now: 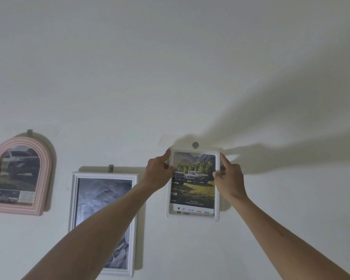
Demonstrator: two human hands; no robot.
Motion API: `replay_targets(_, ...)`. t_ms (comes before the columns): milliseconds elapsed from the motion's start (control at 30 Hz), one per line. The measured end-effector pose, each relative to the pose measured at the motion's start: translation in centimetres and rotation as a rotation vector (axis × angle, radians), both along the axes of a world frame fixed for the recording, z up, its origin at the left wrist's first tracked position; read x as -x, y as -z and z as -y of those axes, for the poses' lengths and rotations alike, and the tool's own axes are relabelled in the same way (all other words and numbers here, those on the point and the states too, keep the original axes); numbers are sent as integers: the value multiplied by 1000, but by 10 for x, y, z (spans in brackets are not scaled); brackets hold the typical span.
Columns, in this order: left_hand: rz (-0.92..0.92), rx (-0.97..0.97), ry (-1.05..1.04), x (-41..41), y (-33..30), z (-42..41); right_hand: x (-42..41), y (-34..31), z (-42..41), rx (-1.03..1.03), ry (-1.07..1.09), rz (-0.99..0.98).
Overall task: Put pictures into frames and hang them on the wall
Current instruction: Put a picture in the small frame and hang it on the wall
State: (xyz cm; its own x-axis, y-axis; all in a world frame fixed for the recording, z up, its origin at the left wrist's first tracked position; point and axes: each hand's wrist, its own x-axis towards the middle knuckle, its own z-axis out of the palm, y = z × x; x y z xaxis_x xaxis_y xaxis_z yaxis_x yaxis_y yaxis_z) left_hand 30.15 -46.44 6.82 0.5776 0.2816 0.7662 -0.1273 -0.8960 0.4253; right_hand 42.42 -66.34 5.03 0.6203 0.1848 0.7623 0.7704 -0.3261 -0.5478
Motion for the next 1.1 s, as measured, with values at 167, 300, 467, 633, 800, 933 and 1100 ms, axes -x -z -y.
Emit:
replay_targets(167,-31,15,-43,-1,1,2,1,0,0,51,41,46)
replay_targets(300,-42,-54,-193,-1,2,6,6,0,-4,82,147,111)
replay_targets(467,-24,-33,-175,-1,6,9,9,3,-1,86,142,132)
replay_targets(633,15,-10,-152,-2,11,10,11,7,3,51,94,117)
replay_targets(800,40,-1,-143,-5,17,11,14,9,8,22,47,89)
replay_targets(933,47,-9,-158,-5,20,13,12,12,10,19,29,56)
replay_targets(1100,43,19,-151,-7,19,14,9,17,13,21,27,39)
